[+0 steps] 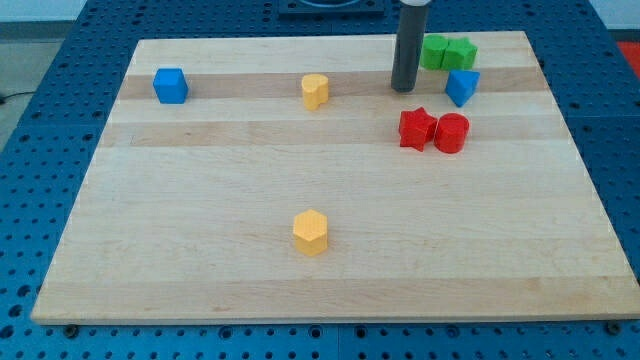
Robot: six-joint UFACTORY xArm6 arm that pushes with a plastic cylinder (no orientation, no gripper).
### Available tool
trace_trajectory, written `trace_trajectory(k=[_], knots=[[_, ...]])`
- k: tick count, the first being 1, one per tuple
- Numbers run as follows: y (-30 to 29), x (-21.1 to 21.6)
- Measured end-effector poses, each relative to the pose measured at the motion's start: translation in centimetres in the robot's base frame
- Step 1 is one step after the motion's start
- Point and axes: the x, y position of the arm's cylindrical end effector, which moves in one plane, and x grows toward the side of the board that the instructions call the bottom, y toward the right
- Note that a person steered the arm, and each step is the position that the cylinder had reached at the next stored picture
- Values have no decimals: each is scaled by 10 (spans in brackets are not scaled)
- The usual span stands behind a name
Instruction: Place the red circle vertically below the blue cube
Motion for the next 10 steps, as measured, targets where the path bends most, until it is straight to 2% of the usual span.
trace_trajectory(k=[2,3,5,6,8,10], knots=[[16,30],[50,48],[29,100],[68,113],[95,131],[2,150]])
